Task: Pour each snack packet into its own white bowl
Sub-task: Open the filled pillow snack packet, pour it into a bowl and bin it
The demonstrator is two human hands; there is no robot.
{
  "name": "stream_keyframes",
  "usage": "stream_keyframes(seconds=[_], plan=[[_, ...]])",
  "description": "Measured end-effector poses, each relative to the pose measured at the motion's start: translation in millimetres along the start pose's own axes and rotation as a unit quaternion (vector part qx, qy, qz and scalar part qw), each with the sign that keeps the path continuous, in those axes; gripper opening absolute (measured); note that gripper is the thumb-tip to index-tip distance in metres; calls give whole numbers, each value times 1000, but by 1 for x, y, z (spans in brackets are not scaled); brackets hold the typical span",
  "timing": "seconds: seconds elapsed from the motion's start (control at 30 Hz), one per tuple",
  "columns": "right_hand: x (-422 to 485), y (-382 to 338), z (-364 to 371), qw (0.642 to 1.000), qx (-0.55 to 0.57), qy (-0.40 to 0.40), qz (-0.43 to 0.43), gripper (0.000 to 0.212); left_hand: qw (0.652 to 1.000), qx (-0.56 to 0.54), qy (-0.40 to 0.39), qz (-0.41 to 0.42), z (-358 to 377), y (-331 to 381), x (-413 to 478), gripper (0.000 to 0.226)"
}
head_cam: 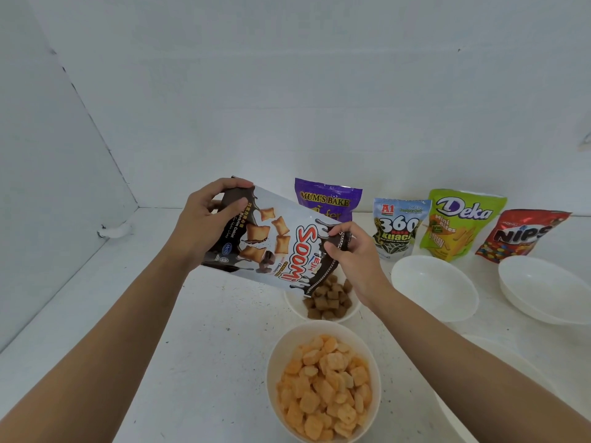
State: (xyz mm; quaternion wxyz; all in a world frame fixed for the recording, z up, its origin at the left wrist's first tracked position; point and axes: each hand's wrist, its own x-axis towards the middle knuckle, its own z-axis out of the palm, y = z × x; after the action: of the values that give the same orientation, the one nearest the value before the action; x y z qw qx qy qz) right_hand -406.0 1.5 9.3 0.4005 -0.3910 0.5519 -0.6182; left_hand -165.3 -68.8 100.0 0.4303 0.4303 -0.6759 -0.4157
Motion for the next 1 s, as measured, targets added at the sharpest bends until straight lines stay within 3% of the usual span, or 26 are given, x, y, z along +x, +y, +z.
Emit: stream_keyframes(seconds=[0.17, 0.4, 0.6, 0.8, 1.0], plan=[[-2, 1, 0, 998, -40, -33, 37, 19, 1000, 19, 0, 1, -1, -1, -3, 24], [0, -6, 3, 1000, 2, -2, -1, 18, 1000, 9, 7, 14, -2, 7, -1, 24], [2, 2, 4, 997, -37, -38, 55, 21, 999, 25, -5, 31, -1, 9, 0, 25], [0, -4, 5, 999, 30, 16, 13, 20, 999, 13, -3, 34, 0, 15, 3, 24], [0, 0, 4, 999, -13, -11, 27, 20, 998, 32, -3, 52, 2, 15, 5, 23]])
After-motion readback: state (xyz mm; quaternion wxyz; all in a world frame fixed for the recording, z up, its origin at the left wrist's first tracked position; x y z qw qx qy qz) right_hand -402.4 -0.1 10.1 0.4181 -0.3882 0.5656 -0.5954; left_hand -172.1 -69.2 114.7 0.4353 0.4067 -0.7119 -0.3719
